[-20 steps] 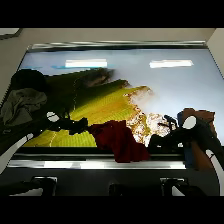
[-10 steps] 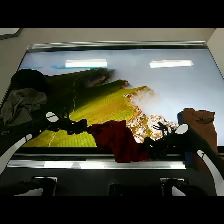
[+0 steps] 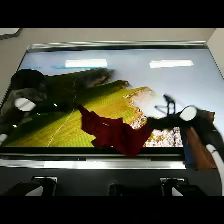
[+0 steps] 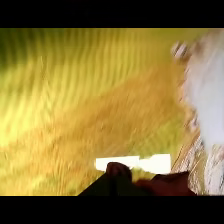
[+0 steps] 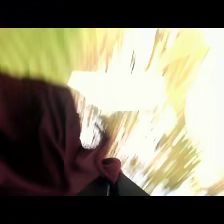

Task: Fold the shirts.

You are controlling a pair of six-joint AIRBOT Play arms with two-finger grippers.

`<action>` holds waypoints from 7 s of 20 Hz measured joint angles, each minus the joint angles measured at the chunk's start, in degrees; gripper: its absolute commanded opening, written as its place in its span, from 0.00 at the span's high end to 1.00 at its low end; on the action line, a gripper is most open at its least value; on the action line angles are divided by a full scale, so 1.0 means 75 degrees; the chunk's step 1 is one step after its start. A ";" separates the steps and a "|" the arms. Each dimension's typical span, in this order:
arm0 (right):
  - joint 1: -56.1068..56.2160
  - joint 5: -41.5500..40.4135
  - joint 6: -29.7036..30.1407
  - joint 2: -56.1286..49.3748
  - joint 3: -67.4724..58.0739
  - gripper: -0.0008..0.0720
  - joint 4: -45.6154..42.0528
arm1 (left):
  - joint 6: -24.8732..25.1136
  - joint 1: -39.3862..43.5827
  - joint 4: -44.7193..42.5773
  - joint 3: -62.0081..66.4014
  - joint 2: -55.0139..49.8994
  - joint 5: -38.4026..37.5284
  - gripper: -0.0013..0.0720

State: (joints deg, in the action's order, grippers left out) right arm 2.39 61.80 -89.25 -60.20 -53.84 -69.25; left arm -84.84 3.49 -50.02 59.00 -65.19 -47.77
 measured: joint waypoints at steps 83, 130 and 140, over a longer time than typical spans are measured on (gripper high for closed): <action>-0.1037 -0.1486 -0.1711 0.3654 -0.5759 0.93 -0.3657 | -0.0242 -0.2221 -0.0685 0.4727 0.4197 0.0772 0.94; -0.0924 0.3803 -0.1035 -0.5240 -0.4162 0.93 -0.1142 | 0.0653 -0.2626 -0.2579 0.2075 -0.3864 -0.5007 0.94; -0.1472 0.3879 -0.0956 -0.4243 -0.3716 0.34 -0.1209 | 0.0784 -0.3028 -0.2620 0.2127 -0.3640 -0.5697 0.36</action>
State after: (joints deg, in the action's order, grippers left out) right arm -8.64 90.89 -96.42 -92.03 -81.71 -78.32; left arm -78.96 -19.22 -69.67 74.96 -92.49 -90.50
